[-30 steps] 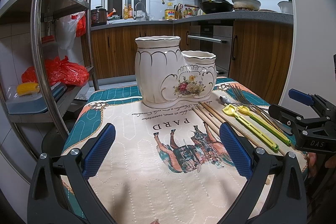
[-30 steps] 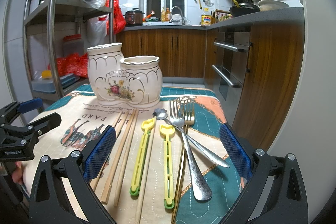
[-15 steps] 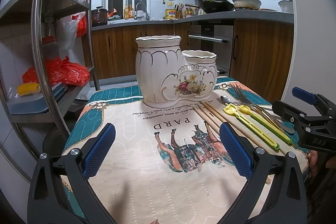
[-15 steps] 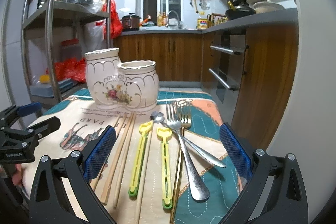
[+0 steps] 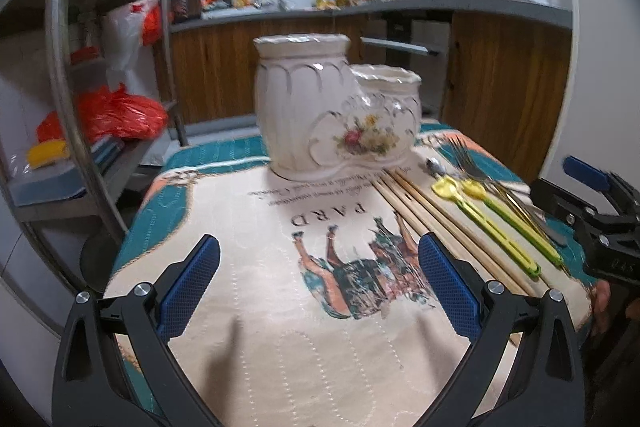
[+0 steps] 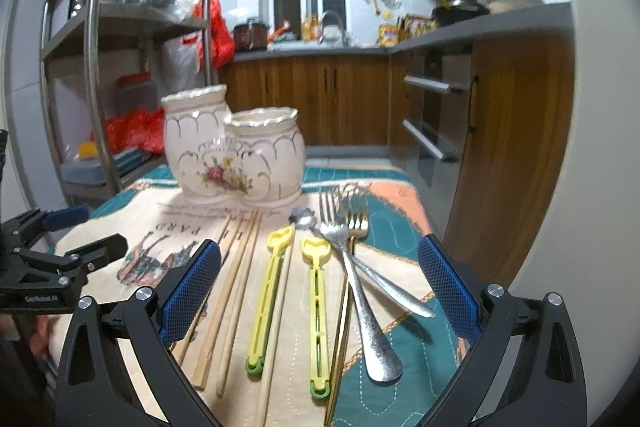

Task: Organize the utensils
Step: 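Close the left tool on a wooden chopstick while the right tool grasps a silver fork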

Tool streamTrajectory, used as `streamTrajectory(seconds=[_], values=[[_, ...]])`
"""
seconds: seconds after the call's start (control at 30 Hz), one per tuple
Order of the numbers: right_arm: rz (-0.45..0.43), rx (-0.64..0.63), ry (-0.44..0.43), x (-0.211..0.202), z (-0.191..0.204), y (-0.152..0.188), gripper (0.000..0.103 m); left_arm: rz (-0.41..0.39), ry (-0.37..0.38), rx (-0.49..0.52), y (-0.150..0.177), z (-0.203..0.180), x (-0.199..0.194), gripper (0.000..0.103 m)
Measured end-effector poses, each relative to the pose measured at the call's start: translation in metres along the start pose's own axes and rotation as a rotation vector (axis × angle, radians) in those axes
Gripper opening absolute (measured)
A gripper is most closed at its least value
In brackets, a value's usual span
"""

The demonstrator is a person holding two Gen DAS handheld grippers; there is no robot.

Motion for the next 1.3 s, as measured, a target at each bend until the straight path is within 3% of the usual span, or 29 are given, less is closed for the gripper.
streamTrajectory(seconds=[0.23,0.5,0.57,0.73,0.8,0.87,0.93,0.97,1.0,1.1,1.3], values=[[0.097,-0.081,0.0,0.008,-0.022,-0.028,0.098,0.113,0.087,0.041,-0.023,-0.001,0.015,0.098],[0.183,-0.02,-0.01,0.02,-0.049,-0.038,0.098,0.246,0.118,0.084,-0.034,-0.033,0.041,0.095],[0.2,-0.012,-0.019,0.023,-0.048,-0.035,0.098,0.274,0.107,0.12,-0.03,-0.045,0.046,0.083],[0.25,-0.031,-0.025,0.028,-0.045,-0.029,0.096,0.322,0.076,0.156,-0.022,-0.06,0.05,0.072],[0.264,-0.038,-0.029,0.03,-0.045,-0.03,0.095,0.335,0.077,0.154,-0.022,-0.062,0.05,0.062],[0.281,-0.048,-0.038,0.033,-0.044,-0.031,0.083,0.354,0.076,0.165,-0.022,-0.065,0.053,0.044],[0.311,-0.052,-0.039,0.038,-0.043,-0.03,0.062,0.365,0.091,0.179,-0.023,-0.068,0.054,0.034],[0.332,-0.051,-0.044,0.042,-0.044,-0.03,0.056,0.369,0.103,0.191,-0.025,-0.069,0.055,0.021],[0.346,-0.047,-0.053,0.044,-0.044,-0.029,0.054,0.374,0.114,0.199,-0.026,-0.071,0.056,0.016],[0.371,-0.048,-0.075,0.049,-0.043,-0.029,0.044,0.386,0.135,0.223,-0.027,-0.069,0.06,0.013],[0.397,-0.04,-0.124,0.069,-0.04,-0.039,0.041,0.402,0.161,0.271,-0.03,-0.053,0.062,0.005]])
Point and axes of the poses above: each gripper's, at about its wrist camera, not at the fingertips, and x roughly the way its jaws point, z to its left, y to its underside, the point moved 2 cm from there along x, roughly the way its jaws point, and after that the axes turned 11 degrees about -y, right-handed, at the moved point
